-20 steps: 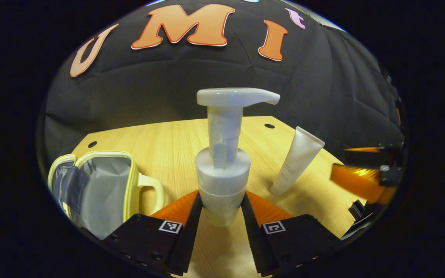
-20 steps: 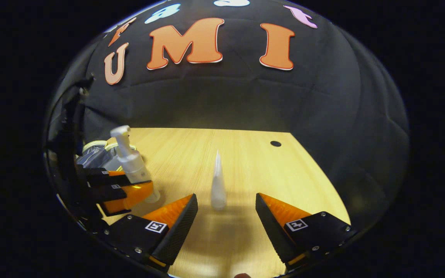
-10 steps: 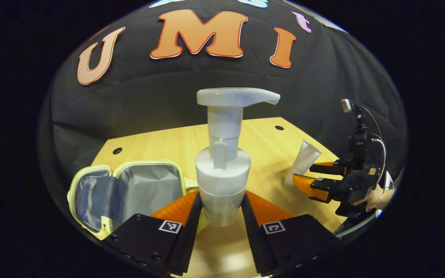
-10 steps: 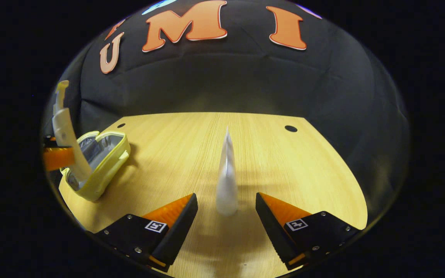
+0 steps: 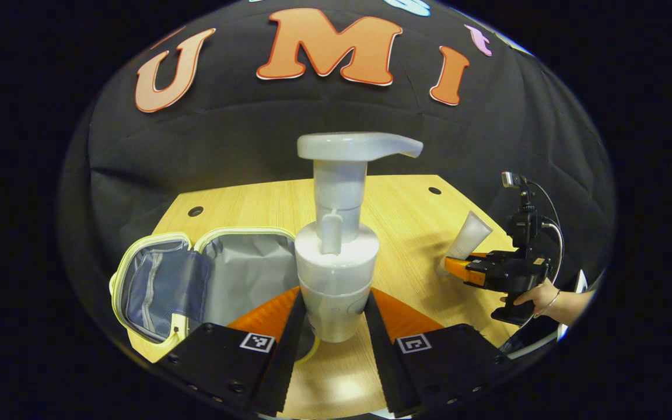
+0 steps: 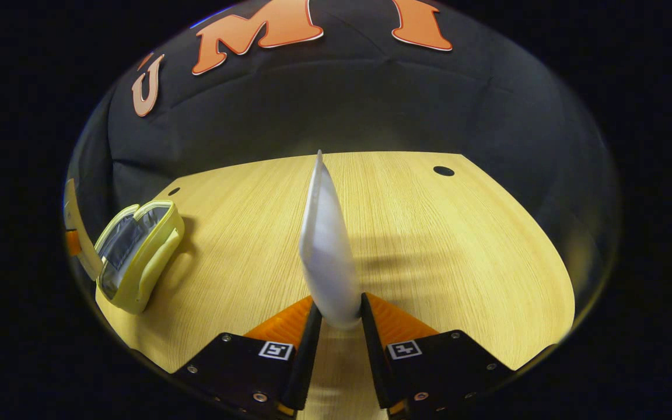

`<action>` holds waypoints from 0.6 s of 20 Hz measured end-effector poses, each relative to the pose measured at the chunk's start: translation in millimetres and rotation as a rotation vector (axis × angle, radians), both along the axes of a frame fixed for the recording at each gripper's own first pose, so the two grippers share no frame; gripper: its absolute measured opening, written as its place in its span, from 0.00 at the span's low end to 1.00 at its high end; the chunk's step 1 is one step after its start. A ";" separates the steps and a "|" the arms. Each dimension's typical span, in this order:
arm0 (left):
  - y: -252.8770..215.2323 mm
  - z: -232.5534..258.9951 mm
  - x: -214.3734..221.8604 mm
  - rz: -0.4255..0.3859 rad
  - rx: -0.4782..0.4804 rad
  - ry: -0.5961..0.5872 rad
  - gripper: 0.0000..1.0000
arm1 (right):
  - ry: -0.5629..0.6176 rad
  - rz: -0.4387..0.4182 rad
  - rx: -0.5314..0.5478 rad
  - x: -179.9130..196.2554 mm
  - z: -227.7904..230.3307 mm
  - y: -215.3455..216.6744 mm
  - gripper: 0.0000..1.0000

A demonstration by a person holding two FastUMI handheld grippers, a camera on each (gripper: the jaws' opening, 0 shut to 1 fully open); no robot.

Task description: First open the suitcase, pack the skin care products into it, and then close the suitcase.

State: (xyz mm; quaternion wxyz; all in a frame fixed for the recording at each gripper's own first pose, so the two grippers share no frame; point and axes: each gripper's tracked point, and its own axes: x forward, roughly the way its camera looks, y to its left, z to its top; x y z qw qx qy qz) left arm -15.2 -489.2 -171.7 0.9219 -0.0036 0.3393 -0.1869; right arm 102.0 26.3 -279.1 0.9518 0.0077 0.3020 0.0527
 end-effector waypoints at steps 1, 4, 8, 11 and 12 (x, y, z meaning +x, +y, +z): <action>4.7 1.1 2.2 0.002 -0.003 0.011 0.61 | 0.005 -0.001 -0.001 1.2 0.2 -0.7 0.43; 25.2 1.3 11.2 0.003 0.011 0.046 0.61 | 0.044 -0.018 0.027 0.0 0.3 0.3 0.38; 61.4 -2.4 23.0 -0.011 0.049 0.112 0.61 | 0.096 -0.045 0.100 -10.2 8.0 5.2 0.32; 86.1 -11.4 28.7 -0.041 0.082 0.213 0.61 | 0.113 -0.056 0.120 -18.5 23.4 7.2 0.37; 95.6 -14.1 30.0 -0.057 0.098 0.261 0.61 | 0.110 -0.067 0.123 -19.5 29.5 5.8 0.37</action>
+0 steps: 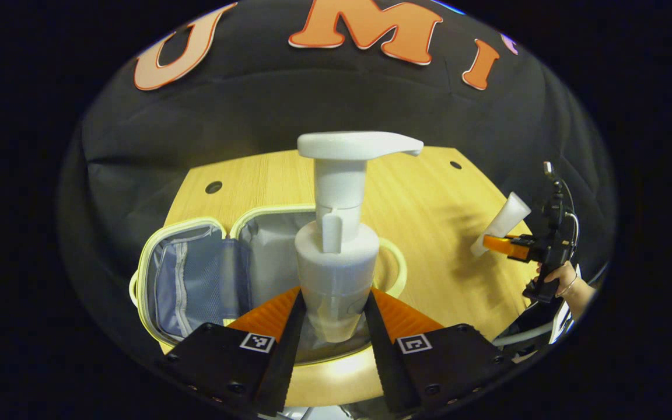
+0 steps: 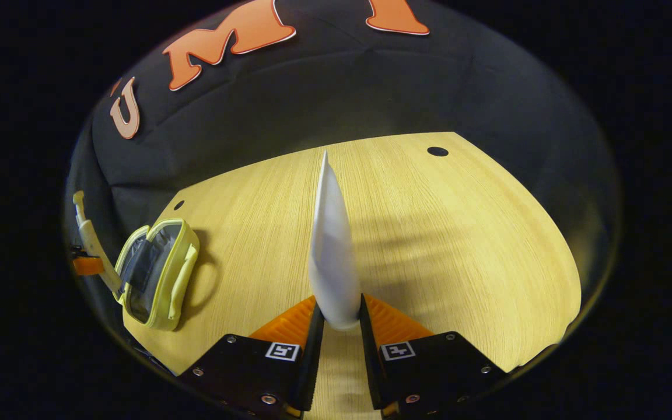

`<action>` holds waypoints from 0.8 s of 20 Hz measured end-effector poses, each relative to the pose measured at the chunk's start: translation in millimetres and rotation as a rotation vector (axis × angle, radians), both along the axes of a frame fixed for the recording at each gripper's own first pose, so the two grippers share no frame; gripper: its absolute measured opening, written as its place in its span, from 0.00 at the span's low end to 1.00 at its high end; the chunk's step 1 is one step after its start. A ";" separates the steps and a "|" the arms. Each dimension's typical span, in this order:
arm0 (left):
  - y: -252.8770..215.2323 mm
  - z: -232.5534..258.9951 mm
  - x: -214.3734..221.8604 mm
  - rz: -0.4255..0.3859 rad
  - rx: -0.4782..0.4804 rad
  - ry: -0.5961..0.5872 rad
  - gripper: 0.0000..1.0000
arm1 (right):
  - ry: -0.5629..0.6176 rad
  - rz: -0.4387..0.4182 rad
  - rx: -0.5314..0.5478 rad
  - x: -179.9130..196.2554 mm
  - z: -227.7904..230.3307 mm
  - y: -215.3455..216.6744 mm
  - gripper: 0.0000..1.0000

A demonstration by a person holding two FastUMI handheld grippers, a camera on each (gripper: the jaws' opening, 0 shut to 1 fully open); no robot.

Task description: First open the suitcase, pack the skin care products into it, and then close the suitcase.

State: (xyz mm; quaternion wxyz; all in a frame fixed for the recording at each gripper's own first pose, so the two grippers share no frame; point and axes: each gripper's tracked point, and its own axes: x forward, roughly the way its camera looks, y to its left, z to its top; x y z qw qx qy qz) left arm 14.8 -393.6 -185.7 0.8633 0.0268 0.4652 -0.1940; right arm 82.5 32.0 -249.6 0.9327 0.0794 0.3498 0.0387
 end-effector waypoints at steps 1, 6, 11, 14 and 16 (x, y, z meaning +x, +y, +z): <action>6.1 -3.8 2.9 -0.008 0.014 0.037 0.61 | -0.008 -0.011 0.011 -1.4 8.4 0.9 0.37; 30.7 -42.0 16.3 -0.100 0.094 0.226 0.61 | -0.018 -0.051 0.038 -18.5 40.4 3.0 0.37; 45.4 -85.5 23.1 -0.141 0.155 0.377 0.61 | -0.011 -0.109 0.066 -33.9 51.6 1.0 0.37; 50.1 -106.2 24.1 -0.129 0.170 0.459 0.61 | 0.008 -0.136 0.067 -43.1 49.1 -2.1 0.37; 53.4 -109.0 28.3 -0.128 0.197 0.466 0.63 | 0.014 -0.142 0.066 -49.4 49.9 -3.0 0.37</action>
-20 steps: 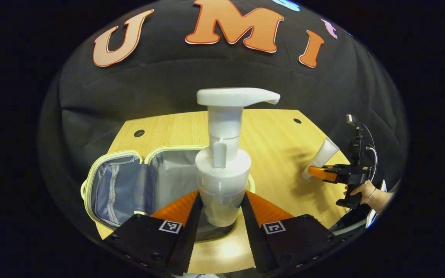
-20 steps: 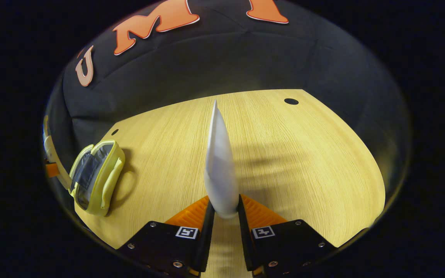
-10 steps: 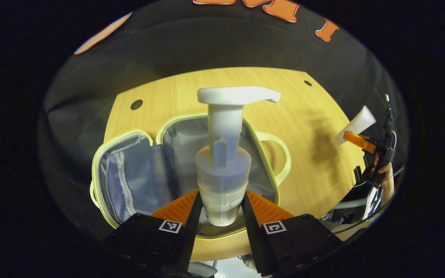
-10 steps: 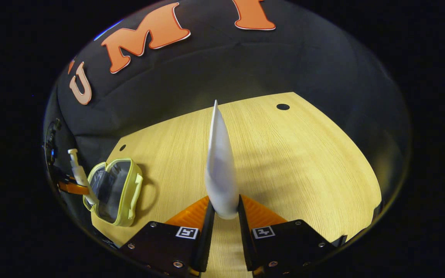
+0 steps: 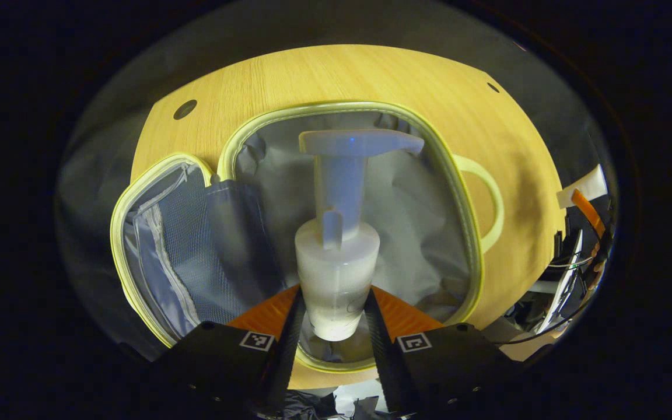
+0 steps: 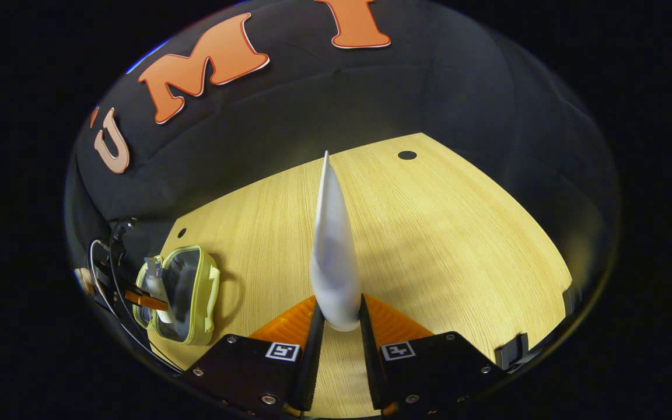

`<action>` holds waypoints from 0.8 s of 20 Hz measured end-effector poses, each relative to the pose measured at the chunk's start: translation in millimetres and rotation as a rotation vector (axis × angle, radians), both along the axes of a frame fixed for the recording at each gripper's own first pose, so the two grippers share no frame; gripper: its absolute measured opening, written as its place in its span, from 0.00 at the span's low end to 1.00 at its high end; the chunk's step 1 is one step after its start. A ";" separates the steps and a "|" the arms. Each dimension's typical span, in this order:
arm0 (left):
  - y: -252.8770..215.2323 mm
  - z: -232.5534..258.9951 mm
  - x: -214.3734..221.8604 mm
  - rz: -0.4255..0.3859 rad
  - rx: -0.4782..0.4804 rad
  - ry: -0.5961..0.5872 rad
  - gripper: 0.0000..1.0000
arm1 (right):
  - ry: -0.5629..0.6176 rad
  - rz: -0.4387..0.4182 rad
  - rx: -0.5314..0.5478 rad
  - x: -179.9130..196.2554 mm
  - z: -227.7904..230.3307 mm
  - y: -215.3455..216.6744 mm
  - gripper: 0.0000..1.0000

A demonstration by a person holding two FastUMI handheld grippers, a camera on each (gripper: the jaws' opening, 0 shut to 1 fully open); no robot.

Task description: First open the suitcase, pack the skin care products into it, and then close the suitcase.

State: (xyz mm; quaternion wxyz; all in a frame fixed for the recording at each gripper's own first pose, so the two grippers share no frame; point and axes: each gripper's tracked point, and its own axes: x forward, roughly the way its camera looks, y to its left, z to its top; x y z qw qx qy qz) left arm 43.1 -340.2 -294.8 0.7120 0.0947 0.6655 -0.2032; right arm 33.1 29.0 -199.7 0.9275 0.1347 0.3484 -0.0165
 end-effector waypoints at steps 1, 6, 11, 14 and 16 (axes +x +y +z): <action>0.9 -3.0 2.5 0.008 0.010 0.000 0.63 | 0.001 -0.003 0.000 -1.7 0.6 -0.5 0.37; -2.6 -2.0 16.6 0.024 -0.030 -0.069 0.72 | 0.013 0.001 -0.003 -2.5 6.0 -0.1 0.37; -9.8 22.6 17.2 0.064 -0.086 -0.193 1.00 | 0.000 0.064 0.010 4.8 31.3 32.3 0.37; -10.7 57.3 21.5 0.092 -0.175 -0.345 1.00 | 0.013 0.147 0.059 6.3 52.8 72.2 0.37; -7.1 87.9 17.2 0.122 -0.256 -0.433 1.00 | 0.025 0.217 0.050 9.0 63.9 104.1 0.37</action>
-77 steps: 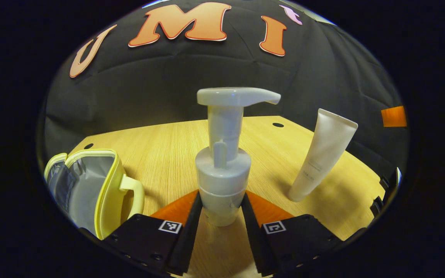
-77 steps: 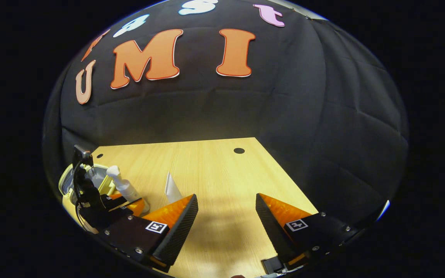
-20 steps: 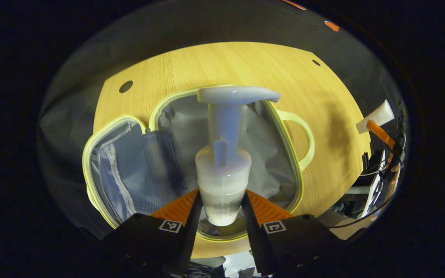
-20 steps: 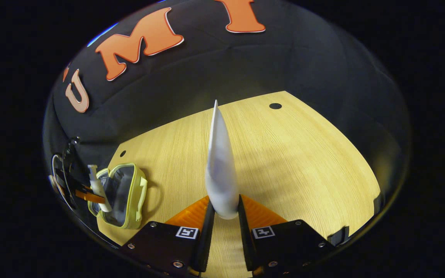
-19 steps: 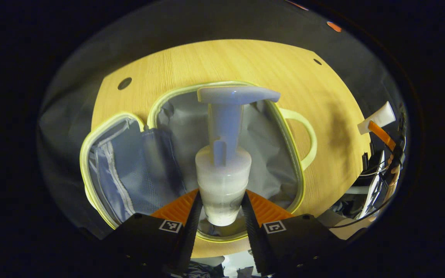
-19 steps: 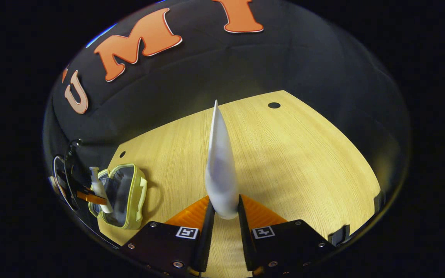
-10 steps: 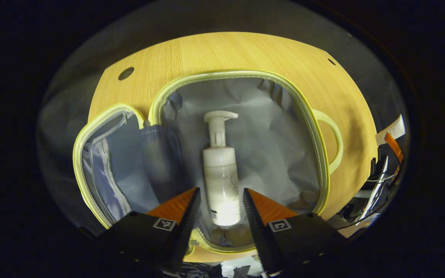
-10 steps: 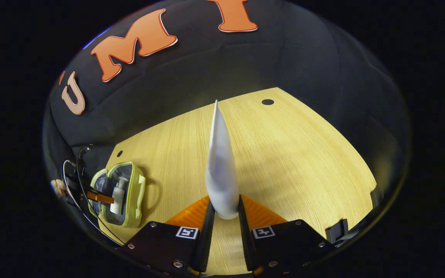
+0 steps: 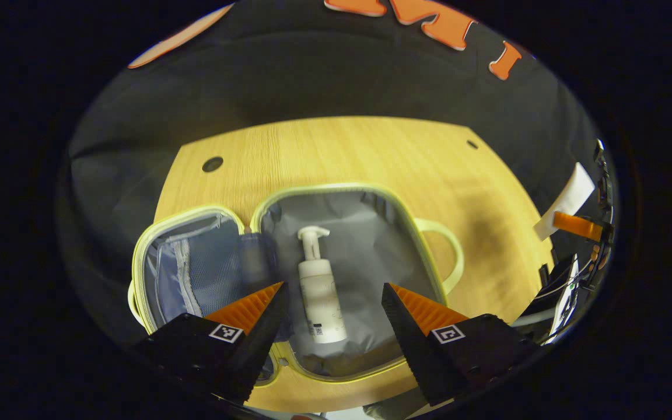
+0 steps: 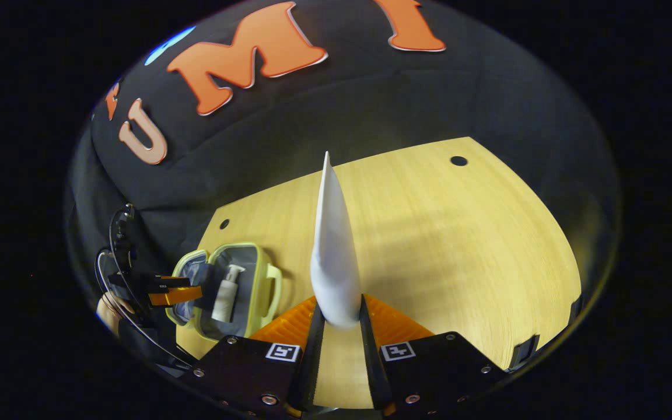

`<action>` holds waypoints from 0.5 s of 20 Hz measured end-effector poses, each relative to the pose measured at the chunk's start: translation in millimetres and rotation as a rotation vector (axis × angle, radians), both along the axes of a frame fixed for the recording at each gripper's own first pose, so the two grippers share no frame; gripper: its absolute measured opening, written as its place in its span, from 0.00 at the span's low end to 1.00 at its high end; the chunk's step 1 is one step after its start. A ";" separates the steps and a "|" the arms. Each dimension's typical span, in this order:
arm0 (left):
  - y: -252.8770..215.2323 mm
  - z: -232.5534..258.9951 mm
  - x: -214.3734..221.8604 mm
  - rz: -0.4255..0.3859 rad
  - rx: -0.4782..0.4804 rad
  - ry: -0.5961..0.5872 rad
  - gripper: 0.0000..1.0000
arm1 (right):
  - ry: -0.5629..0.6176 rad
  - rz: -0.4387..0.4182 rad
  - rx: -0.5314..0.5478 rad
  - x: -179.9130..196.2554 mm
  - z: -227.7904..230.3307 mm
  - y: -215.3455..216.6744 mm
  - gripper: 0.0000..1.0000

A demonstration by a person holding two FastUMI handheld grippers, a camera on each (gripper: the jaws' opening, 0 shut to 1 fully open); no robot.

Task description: First open the suitcase, pack the skin care products into it, and then close the suitcase.

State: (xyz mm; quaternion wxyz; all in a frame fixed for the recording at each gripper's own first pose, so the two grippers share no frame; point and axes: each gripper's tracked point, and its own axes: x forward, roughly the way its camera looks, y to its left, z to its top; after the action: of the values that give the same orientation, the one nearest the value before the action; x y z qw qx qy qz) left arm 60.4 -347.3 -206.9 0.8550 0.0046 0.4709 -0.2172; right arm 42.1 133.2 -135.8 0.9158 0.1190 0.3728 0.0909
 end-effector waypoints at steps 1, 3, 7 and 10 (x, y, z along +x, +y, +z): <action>7.7 14.5 -2.7 0.015 -0.025 -0.037 1.00 | 0.000 0.039 -0.021 2.8 4.9 16.4 0.37; 32.1 35.3 -10.6 0.040 -0.053 -0.091 1.00 | 0.012 0.122 -0.047 5.2 13.4 56.9 0.36; 91.0 63.2 -29.7 0.099 -0.112 -0.162 1.00 | 0.128 0.292 -0.012 -11.3 12.1 150.8 0.37; 143.1 62.1 -44.7 0.145 -0.074 -0.190 1.00 | 0.306 0.388 0.025 -33.6 -18.7 210.1 0.37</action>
State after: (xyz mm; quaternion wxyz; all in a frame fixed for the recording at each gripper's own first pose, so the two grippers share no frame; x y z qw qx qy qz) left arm 15.7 -204.2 -144.8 0.9088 -0.0407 0.3786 -0.1707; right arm 8.5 343.3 -154.5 0.8124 0.0688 0.5220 0.2506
